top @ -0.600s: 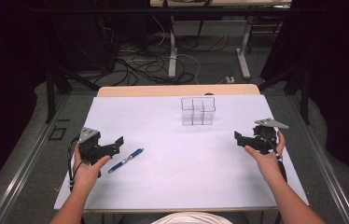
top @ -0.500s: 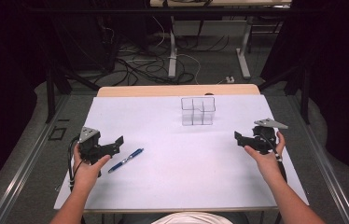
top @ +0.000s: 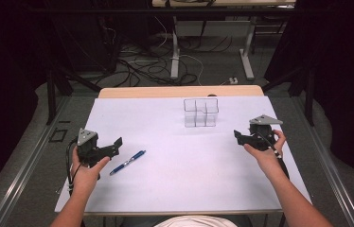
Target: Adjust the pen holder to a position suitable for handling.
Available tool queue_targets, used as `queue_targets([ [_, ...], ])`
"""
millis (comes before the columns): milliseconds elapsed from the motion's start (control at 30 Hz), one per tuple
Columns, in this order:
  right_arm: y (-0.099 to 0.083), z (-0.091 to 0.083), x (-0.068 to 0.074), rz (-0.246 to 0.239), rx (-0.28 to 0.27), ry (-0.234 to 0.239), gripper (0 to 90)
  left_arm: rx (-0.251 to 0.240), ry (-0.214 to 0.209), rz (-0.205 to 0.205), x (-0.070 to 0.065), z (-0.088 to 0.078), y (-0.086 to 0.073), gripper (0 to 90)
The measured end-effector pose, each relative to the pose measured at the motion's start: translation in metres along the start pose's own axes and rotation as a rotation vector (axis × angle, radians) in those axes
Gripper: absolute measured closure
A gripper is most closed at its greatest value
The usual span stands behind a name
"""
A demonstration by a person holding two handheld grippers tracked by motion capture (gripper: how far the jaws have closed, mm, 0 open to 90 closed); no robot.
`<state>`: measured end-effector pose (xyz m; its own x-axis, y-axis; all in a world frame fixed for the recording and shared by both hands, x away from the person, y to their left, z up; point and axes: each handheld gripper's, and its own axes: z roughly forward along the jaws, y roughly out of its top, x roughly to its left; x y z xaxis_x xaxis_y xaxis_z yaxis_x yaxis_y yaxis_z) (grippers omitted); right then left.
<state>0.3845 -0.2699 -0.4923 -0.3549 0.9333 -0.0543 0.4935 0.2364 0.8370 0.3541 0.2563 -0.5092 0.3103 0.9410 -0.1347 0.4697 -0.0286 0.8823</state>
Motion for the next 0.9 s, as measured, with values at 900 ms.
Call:
queue_targets([
  [900, 0.063, 0.022, 0.022, -0.31, 0.109, 0.08, 36.6, 0.009, 0.012, -0.002, 0.002, 0.001, -0.002, 3.2],
])
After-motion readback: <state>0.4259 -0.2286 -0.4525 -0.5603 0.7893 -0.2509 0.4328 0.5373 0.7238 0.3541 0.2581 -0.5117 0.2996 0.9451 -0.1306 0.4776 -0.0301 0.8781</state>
